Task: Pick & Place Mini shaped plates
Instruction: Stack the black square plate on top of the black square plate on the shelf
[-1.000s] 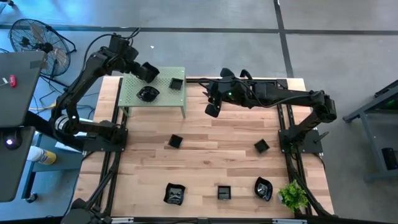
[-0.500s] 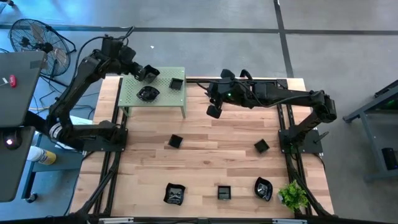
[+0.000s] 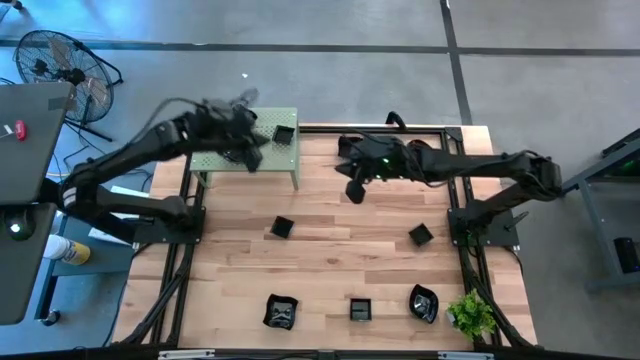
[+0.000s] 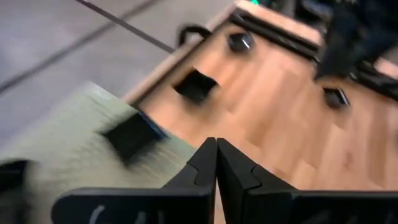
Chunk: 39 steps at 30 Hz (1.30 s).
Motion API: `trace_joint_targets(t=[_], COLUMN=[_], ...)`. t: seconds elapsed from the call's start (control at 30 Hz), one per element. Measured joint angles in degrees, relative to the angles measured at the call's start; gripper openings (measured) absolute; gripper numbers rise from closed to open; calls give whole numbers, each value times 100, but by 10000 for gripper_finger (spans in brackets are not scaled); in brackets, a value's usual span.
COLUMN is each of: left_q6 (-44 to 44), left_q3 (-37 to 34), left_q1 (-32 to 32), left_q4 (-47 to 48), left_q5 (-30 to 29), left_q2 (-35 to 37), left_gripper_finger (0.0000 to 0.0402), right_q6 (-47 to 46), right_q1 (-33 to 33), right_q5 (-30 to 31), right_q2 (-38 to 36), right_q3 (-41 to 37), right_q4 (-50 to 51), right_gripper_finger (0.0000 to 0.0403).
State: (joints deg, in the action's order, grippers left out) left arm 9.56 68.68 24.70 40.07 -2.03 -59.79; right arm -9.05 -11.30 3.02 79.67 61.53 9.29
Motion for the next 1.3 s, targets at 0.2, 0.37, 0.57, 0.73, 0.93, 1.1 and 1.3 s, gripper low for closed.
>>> trace_joint_targets(t=[0.2, 0.37, 0.57, 0.73, 0.93, 1.1, 1.3], left_q6=[1060, 1855, 2551, 3218, 4190, 5210, 5978], left_q3=[-757, -1078, -1388, -1828, -2709, -3197, -3401], left_q1=[-1254, -2202, -2971, -3440, -3802, -3822, -3822], left_q4=[-195, -228, -125, -78, -695, -853, -925], left_q5=[-377, -642, -850, -1384, -1551, -1664, -1730], left_q2=[61, 111, 122, 170, 354, 384, 152], left_gripper_finger=[1, 0, 0, 0, 0, 2, 25], right_q6=[-381, -460, -396, -343, -244, -164, -97], right_q1=[54, 22, 2, 2, 2, 2, 2], right_q5=[393, 668, 818, 784, 779, 779, 867], right_q2=[-795, -1332, -1539, -1529, -1529, -1527, -1527], right_q3=[-766, -1075, -1114, -1116, -1116, -1116, -1116], right_q4=[-54, -58, -33, -10, -11, -13, -36], right_gripper_finger=[2, 5, 4, 5, 4, 4, 4])
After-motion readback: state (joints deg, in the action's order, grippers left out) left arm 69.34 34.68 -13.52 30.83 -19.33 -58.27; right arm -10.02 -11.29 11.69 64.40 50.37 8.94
